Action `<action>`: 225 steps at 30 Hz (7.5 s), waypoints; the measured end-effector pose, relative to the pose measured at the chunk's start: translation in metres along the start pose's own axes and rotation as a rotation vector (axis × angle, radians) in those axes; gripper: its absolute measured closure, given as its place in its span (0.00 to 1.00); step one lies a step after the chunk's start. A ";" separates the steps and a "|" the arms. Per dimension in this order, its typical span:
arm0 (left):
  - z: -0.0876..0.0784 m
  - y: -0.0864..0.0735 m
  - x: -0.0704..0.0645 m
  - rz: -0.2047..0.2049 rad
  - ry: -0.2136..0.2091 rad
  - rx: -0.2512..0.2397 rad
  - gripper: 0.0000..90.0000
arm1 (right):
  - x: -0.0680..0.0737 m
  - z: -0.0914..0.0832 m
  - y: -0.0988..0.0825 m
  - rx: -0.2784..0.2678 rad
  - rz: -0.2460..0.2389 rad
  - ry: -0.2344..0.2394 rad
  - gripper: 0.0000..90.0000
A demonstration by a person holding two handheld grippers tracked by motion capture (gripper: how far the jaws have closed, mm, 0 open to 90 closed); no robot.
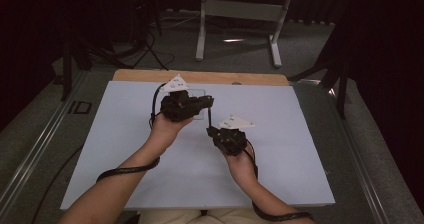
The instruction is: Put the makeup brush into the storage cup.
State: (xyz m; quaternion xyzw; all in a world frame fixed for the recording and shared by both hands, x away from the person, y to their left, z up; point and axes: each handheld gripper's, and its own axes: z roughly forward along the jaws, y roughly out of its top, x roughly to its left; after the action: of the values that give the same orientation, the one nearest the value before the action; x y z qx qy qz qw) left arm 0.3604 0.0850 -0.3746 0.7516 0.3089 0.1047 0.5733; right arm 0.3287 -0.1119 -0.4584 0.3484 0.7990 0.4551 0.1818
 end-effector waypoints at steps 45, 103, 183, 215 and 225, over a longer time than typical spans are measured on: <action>-0.032 0.009 0.019 0.024 0.080 0.012 0.93 | -0.034 -0.088 -0.011 -0.179 0.051 0.039 0.16; -0.065 0.053 0.093 0.055 0.250 -0.040 0.93 | -0.048 -0.102 -0.031 -0.253 -0.086 -0.037 0.18; -0.017 0.018 0.137 0.007 0.338 0.008 0.67 | -0.053 -0.100 -0.034 -0.253 -0.066 -0.007 0.18; -0.039 0.010 0.100 -0.031 0.253 -0.006 0.01 | -0.057 -0.102 -0.035 -0.253 -0.061 -0.031 0.18; -0.054 0.003 0.088 -0.024 0.242 -0.011 0.01 | -0.056 -0.100 -0.035 -0.249 -0.064 -0.032 0.18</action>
State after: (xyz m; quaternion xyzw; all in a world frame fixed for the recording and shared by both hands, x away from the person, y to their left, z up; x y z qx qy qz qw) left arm 0.4034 0.1792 -0.3723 0.7266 0.3843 0.1896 0.5371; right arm 0.2923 -0.2246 -0.4380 0.3048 0.7440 0.5391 0.2507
